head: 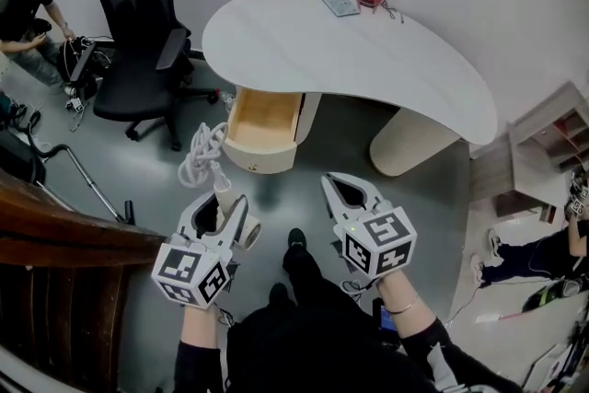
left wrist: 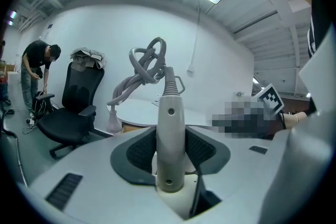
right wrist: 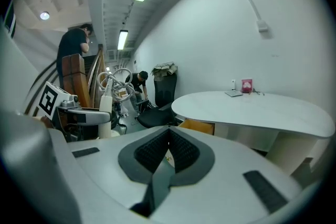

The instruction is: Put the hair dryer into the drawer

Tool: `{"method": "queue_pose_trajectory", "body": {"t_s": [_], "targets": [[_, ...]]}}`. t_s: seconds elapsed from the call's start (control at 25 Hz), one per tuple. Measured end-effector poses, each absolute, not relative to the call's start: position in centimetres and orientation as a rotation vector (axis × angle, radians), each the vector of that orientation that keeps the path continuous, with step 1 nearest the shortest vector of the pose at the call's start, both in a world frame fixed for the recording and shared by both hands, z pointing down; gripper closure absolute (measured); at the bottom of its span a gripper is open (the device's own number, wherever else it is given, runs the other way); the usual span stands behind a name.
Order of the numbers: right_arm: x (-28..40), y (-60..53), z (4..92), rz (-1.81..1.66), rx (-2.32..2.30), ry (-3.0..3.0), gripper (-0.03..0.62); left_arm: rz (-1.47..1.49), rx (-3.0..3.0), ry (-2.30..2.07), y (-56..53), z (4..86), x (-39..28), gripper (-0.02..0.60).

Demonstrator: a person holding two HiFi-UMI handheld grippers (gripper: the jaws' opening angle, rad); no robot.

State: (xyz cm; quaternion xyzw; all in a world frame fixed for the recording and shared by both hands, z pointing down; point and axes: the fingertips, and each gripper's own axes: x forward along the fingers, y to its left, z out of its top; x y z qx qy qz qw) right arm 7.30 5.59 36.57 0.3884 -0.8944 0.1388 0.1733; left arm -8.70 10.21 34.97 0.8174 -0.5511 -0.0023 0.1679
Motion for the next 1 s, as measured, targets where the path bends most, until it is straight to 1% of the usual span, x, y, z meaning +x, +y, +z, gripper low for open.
{"method": "queue_pose_trajectory", "body": {"t_s": [1.0], "targets": [[9.0,-9.1,37.9,0.450,0.997,-2.534,0.591,0.003,2.222,-1.715,-4.9,34.4,-9.6,0.405]]}}
